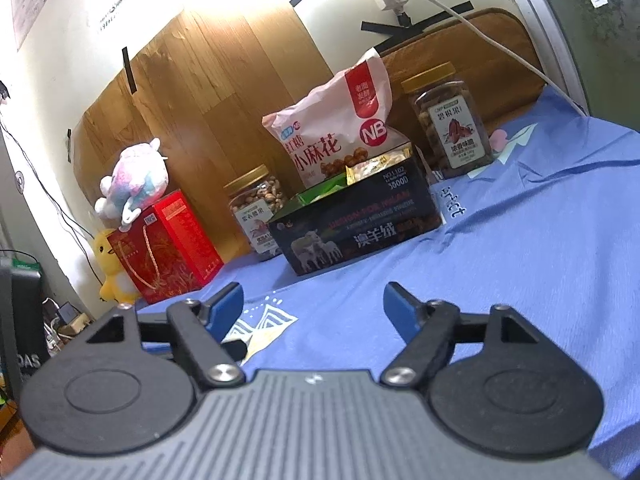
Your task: Organize snacks
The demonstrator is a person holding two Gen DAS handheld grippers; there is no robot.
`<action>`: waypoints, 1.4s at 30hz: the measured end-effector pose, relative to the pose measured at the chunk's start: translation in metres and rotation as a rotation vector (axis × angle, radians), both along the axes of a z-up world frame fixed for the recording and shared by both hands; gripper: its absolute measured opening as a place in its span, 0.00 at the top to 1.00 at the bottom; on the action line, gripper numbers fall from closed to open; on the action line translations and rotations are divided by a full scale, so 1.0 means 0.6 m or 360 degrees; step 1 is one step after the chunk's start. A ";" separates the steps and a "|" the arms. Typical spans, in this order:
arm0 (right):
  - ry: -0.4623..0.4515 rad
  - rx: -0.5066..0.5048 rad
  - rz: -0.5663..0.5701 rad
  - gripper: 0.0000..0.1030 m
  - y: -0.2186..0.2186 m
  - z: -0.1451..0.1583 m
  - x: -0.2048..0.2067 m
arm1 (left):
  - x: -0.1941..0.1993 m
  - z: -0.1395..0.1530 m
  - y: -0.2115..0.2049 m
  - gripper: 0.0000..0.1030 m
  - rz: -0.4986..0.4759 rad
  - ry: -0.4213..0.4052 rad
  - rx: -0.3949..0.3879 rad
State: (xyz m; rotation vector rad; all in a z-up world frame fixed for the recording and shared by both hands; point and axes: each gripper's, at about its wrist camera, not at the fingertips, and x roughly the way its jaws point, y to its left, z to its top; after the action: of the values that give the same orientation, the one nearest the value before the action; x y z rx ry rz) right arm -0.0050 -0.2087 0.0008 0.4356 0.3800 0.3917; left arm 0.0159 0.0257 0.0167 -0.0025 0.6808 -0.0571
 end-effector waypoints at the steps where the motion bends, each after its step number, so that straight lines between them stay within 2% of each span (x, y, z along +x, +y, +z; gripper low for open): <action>1: -0.0005 0.0007 -0.0002 0.21 0.000 0.001 -0.002 | 0.000 -0.001 0.001 0.16 0.0005 0.0007 0.0002; 3: -0.0018 0.0019 -0.0005 0.20 0.002 0.003 -0.008 | -0.003 -0.003 0.002 0.03 0.0030 0.0001 0.0017; 6: -0.0048 0.0018 -0.0016 0.16 0.005 0.006 -0.016 | -0.008 0.000 0.001 0.01 0.0036 -0.0020 0.0040; 12: -0.0070 0.0022 -0.0035 0.14 0.002 0.007 -0.020 | -0.007 0.004 -0.007 0.00 0.0036 -0.0036 0.0076; 17: -0.0060 0.0064 -0.0059 0.13 -0.006 0.002 -0.018 | -0.012 0.006 -0.019 0.00 0.0065 -0.0092 0.0181; 26: -0.0063 0.0113 -0.0119 0.13 -0.023 -0.004 -0.020 | -0.016 0.016 -0.033 0.00 0.0092 -0.0152 0.0239; 37: -0.0073 0.0168 -0.0165 0.13 -0.039 -0.006 -0.026 | -0.014 0.013 -0.038 0.00 0.0092 -0.0142 0.0251; 42: -0.0064 0.0181 -0.0169 0.13 -0.042 -0.008 -0.027 | -0.009 0.006 -0.038 0.00 0.0096 -0.0080 0.0253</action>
State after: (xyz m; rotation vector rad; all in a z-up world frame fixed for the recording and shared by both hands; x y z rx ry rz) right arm -0.0209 -0.2339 -0.0041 0.5557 0.2951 0.3189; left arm 0.0105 0.0028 0.0200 0.1308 0.6333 0.0550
